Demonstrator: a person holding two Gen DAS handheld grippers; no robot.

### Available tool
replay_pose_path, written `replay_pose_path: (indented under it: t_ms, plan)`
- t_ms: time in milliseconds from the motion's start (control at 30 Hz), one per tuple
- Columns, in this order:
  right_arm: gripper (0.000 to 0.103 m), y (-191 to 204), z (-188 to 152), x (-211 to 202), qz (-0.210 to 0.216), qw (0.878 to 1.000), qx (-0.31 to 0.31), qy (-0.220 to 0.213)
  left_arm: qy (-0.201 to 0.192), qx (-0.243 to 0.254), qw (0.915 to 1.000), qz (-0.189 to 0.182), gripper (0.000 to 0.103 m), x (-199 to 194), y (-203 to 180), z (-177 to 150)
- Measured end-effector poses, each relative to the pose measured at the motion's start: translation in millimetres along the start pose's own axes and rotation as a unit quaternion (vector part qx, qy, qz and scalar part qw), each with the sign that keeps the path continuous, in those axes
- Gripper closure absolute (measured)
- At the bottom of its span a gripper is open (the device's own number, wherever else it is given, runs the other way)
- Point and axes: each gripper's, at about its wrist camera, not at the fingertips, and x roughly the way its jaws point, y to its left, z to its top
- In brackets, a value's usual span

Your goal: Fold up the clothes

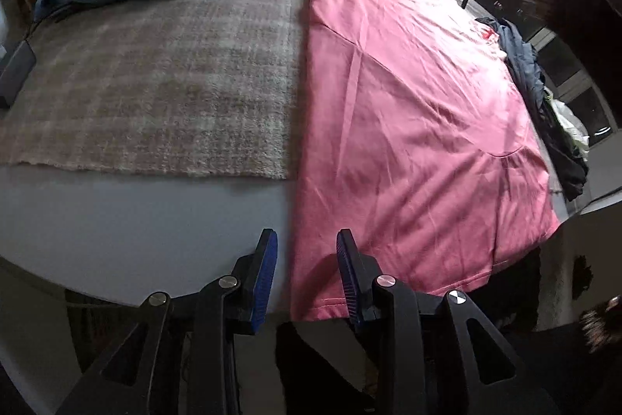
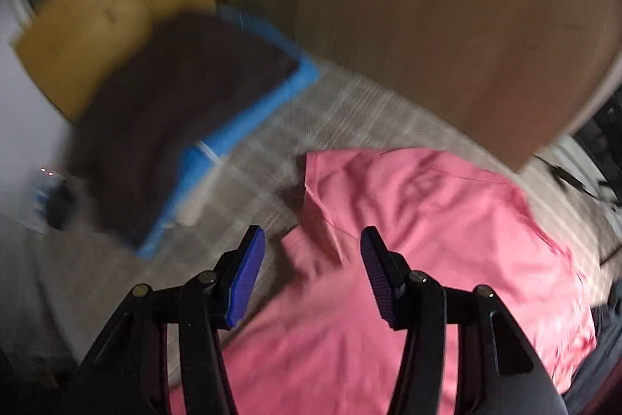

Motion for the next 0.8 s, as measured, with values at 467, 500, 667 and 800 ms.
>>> replay_pose_path:
  t_ms: [467, 500, 667, 800]
  plan:
    - [0.054, 18, -21, 57, -0.017, 0.996, -0.065, 0.059, 0.004, 0.006, 0.9994, -0.035, 0.089, 8, -3, 5]
    - [0.054, 16, -22, 60, -0.015, 0.996, -0.062, 0.062, 0.005, 0.005, 0.9992, -0.038, 0.095, 9, -3, 5]
    - [0.099, 9, -26, 61, 0.011, 0.998, -0.045, 0.047, 0.000, -0.004, 0.9989, -0.047, 0.101, 9, -2, 4]
    - [0.100, -10, -30, 54, 0.057, 0.998, 0.006, 0.028, -0.010, -0.019, 0.9982, -0.055, 0.101, 5, -3, 4]
